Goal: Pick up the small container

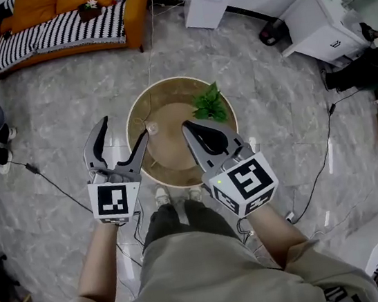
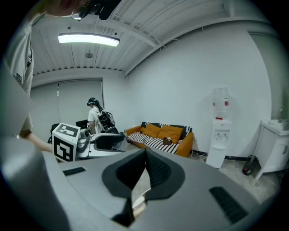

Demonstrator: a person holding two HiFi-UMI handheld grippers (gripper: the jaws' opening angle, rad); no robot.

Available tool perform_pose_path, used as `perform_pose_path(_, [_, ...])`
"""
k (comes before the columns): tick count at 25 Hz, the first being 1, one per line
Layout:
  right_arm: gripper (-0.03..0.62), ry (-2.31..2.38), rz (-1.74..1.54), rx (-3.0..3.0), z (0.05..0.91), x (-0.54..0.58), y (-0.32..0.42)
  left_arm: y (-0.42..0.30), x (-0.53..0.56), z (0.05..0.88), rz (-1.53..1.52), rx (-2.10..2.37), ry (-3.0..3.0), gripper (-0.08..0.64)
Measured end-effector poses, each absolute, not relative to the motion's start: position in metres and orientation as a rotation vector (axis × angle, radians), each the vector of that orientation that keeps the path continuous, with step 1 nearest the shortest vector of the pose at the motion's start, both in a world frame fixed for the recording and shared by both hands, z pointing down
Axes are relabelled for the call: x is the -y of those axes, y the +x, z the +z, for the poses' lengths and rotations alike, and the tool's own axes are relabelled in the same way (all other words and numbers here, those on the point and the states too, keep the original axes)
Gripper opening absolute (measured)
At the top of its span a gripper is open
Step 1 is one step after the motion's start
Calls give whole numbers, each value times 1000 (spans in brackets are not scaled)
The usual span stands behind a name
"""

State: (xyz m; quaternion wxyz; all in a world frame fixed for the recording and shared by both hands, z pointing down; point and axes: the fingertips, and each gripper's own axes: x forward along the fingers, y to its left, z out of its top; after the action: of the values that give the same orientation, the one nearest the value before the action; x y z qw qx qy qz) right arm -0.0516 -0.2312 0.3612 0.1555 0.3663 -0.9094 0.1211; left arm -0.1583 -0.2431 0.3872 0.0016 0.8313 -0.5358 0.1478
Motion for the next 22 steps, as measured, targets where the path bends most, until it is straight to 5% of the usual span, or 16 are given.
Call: perform_pose_path(22, [-3,1008,543,2457,580,280,-41,-118,310,703,698,1321,2443,357])
